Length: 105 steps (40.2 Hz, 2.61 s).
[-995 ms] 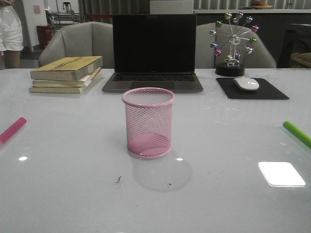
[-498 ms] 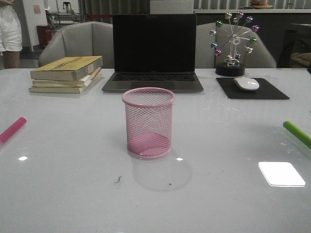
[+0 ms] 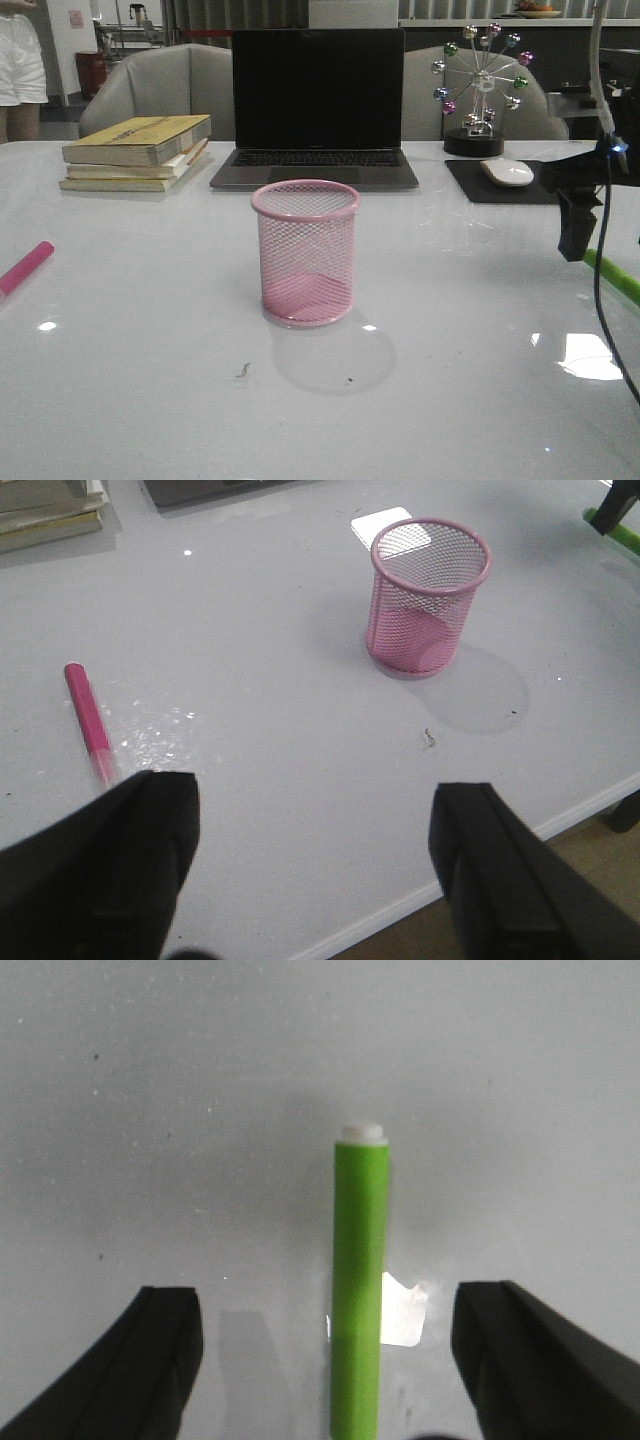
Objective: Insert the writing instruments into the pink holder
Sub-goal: 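Grasp the green marker with the right gripper and lift it, then carry the green marker upright above the pink mesh holder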
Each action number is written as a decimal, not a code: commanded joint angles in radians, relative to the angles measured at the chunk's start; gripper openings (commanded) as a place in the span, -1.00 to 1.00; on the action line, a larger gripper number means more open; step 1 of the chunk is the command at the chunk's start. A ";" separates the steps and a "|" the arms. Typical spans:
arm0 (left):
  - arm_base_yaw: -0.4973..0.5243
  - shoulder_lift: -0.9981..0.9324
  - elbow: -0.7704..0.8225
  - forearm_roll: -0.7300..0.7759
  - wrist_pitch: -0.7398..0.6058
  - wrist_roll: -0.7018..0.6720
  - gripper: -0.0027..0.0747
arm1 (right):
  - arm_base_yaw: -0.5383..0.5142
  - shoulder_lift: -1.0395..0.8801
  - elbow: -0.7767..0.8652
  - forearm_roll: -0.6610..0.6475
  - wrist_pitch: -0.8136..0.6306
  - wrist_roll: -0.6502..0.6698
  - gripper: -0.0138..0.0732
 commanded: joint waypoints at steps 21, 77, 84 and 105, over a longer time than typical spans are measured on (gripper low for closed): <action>-0.009 0.008 -0.028 -0.009 -0.078 0.001 0.43 | 0.000 0.056 -0.132 -0.017 -0.006 -0.011 0.73; -0.009 0.008 -0.028 -0.009 -0.078 0.001 0.43 | 0.055 -0.203 0.113 0.000 -0.235 -0.011 -0.31; -0.009 0.008 -0.028 -0.009 -0.078 0.001 0.43 | 0.132 -0.414 0.321 0.012 -0.498 -0.011 -0.31; -0.009 0.008 -0.028 -0.009 -0.078 0.001 0.43 | 0.522 -0.656 0.617 0.014 -1.359 -0.011 -0.31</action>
